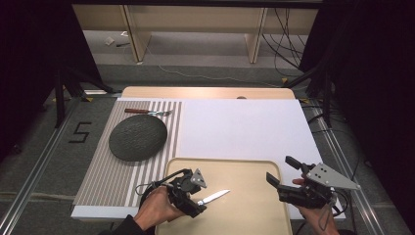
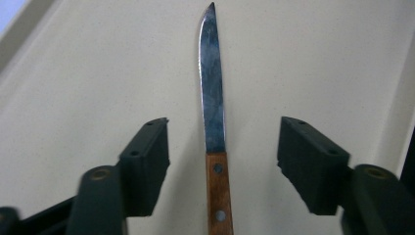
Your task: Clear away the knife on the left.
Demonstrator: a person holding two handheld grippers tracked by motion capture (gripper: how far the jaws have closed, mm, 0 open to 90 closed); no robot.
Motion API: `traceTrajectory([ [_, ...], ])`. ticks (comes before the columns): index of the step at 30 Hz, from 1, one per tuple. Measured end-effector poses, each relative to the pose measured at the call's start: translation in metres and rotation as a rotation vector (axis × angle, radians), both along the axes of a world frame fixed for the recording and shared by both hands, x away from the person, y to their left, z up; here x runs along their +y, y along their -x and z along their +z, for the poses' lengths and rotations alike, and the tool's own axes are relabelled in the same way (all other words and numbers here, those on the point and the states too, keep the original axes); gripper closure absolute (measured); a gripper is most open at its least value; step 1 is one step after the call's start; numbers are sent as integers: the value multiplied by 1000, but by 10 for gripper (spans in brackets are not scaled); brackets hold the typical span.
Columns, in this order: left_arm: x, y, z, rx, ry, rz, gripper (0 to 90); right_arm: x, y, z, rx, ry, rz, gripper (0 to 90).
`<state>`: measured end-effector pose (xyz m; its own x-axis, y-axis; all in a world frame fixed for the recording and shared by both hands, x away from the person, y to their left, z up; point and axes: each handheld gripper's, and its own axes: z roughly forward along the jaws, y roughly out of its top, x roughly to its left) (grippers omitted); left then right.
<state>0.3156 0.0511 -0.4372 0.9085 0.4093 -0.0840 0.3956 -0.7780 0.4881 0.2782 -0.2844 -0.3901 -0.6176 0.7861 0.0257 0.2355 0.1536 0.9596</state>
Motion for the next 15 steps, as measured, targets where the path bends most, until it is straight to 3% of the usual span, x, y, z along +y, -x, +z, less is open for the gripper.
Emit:
traceTrajectory([
  [5,-2,-3,2,40,-1,13,571,0,0,0,1,1,1,180],
  [9,-4,-4,3,39,-10,-2,684,0,0,0,2,0,1,180],
  [11,-7,-3,3,14,-11,-26,753,0,0,0,3,0,1,180],
  [13,-10,-4,1,14,-25,-42,814,1,0,0,4,1,1,180],
  [15,-12,-3,0,13,-35,-50,831,1,0,0,4,1,1,180],
])
